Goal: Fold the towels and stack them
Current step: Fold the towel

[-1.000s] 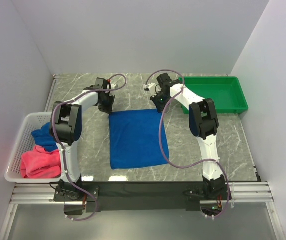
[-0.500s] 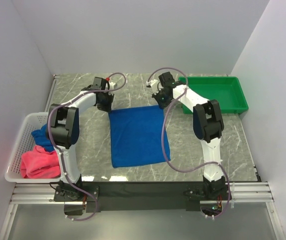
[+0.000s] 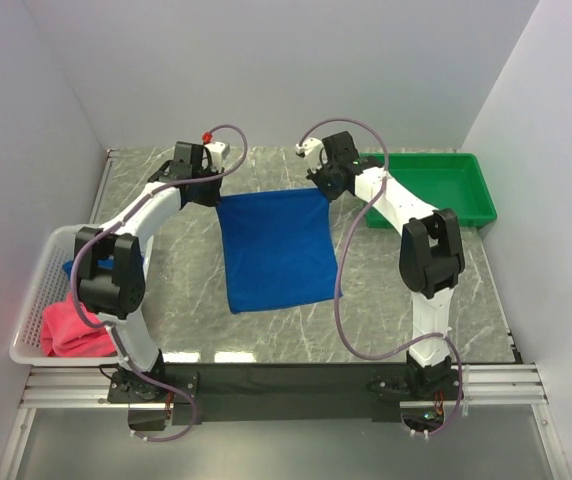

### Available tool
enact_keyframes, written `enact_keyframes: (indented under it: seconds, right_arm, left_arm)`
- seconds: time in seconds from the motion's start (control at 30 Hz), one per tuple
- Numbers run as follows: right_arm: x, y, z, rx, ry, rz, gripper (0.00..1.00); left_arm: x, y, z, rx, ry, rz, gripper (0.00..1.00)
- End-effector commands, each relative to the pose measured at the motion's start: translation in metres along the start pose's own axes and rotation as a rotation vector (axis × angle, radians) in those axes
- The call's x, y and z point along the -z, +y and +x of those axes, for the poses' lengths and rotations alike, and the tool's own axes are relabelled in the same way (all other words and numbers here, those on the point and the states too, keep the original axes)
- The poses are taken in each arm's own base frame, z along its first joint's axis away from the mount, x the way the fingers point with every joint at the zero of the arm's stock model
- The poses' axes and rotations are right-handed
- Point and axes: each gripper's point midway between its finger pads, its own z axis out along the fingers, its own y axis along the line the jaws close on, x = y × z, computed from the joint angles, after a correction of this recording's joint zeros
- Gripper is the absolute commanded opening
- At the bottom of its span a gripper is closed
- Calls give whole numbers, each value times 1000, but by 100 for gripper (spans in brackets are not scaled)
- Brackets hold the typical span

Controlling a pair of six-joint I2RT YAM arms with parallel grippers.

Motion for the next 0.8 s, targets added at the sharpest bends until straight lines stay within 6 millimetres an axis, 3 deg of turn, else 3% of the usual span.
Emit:
enact_keyframes:
  seconds: [0.0, 0.2, 0.3, 0.77]
  right_arm:
    - [35, -23, -21, 3, -72, 117, 0]
    - [46, -16, -12, 13, -87, 125, 0]
    - [48, -16, 2, 18, -57, 162, 0]
    - [72, 2, 35, 8, -60, 209, 0]
  left_arm:
    - [27, 1, -24, -40, -93, -28, 1]
    - [32, -12, -9, -12, -90, -1, 1]
    - [32, -15, 7, 30, -72, -7, 1]
    - [64, -40, 19, 102, -124, 13, 1]
